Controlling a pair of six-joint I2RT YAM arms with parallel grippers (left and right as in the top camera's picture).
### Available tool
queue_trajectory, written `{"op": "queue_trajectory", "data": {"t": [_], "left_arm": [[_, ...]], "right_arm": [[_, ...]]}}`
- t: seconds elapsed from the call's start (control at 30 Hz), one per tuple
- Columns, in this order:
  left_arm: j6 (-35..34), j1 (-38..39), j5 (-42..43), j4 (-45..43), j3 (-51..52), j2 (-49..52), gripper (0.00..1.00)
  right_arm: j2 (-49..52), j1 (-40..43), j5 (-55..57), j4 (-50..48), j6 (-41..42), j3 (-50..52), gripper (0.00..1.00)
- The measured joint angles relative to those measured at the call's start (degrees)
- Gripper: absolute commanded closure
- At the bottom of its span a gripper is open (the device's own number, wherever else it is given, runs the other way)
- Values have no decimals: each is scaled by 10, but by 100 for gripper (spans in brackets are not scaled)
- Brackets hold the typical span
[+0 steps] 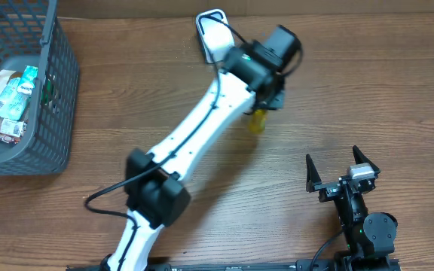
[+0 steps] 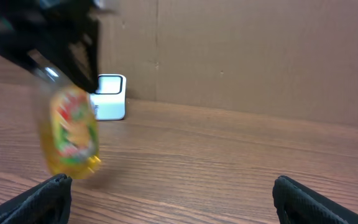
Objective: Scan the item barcode
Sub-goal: 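Carry the bottle forward and lower it upright onto the table, then open the left gripper and move it back to the basket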
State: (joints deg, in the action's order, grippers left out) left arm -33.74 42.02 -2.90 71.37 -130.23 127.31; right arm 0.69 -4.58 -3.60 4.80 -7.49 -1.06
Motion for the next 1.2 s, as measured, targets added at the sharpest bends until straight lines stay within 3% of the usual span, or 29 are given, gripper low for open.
{"op": "queue_trajectory", "data": {"t": [0.37,0.93,1.03,1.1,1.2], "left_arm": [[-26,59,-46,-57,0,52,75],[-39,75,-68,-91,44,52,69],[-39,75,-68,-93,53,53,60],[-38,75,-68,-93,54,53,36],[-40,75,-68,-94,54,53,24]], "right_arm": [[0,0,0,0,0,0,0],[0,0,0,0,0,0,0],[0,0,0,0,0,0,0],[0,0,0,0,0,0,0],[0,0,0,0,0,0,0]]}}
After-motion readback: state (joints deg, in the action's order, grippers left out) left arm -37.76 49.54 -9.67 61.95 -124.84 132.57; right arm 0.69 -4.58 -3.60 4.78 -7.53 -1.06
